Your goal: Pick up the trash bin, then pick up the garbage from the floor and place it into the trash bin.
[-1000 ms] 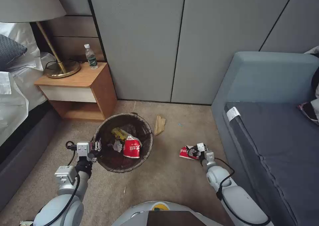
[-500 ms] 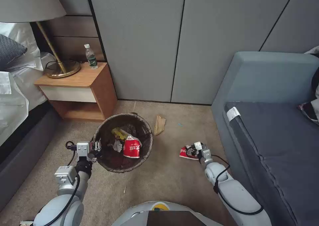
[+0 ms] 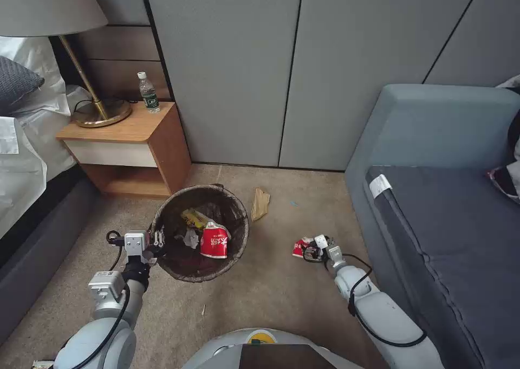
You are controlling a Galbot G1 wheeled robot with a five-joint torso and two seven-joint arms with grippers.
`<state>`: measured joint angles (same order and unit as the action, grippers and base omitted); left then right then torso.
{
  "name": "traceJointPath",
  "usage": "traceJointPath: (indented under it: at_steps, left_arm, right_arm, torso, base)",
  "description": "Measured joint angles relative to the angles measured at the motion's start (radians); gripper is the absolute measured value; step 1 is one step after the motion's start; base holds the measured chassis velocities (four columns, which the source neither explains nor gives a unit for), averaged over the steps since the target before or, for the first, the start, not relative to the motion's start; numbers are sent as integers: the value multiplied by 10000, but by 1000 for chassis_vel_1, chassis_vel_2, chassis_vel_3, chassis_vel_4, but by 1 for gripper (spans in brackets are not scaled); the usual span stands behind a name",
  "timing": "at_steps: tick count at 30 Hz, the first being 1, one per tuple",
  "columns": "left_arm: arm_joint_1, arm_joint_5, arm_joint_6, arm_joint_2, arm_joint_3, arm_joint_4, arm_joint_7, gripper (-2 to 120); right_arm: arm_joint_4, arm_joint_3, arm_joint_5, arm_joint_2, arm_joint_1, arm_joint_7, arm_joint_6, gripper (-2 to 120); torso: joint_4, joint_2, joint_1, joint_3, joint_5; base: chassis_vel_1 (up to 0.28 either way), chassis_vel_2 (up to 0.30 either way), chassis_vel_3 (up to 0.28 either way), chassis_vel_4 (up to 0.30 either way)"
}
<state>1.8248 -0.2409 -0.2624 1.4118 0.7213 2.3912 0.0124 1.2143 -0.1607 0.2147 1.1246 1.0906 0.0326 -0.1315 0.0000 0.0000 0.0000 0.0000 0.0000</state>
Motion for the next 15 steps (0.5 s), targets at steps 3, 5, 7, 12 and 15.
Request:
traceJointPath:
  at_steps: [3, 5, 7, 12, 15]
  left_arm:
    - [0, 4, 0, -20, -12, 4, 0, 0]
    - [0, 4, 0, -22, -14, 9, 0, 0]
    - [7, 7, 0, -27, -21, 18, 0, 0]
    - [15, 12, 0, -31, -33, 19, -4, 0]
    - [17, 12, 0, -31, -37, 19, -5, 0]
  right_arm:
    - [-114, 21, -79, 4, 0, 46, 12, 100]
    - [-144, 23, -91, 7, -2, 66, 14, 100]
    - [-255, 36, -116, 15, -35, 123, 22, 100]
    - [-468, 48, -161, 30, -152, 241, 43, 100]
    - [-574, 56, -178, 37, -206, 276, 46, 100]
  torso:
    - [0, 0, 0, 0, 0]
    - [0, 0, 0, 0, 0]
    - [0, 0, -1, 0, 1]
    - [0, 0, 0, 0, 0]
    - [0, 0, -1, 0, 0]
  base:
    - [0, 0, 0, 0]
    - [0, 0, 0, 0]
    - [0, 0, 0, 0]
    - [0, 0, 0, 0]
    - [0, 0, 0, 0]
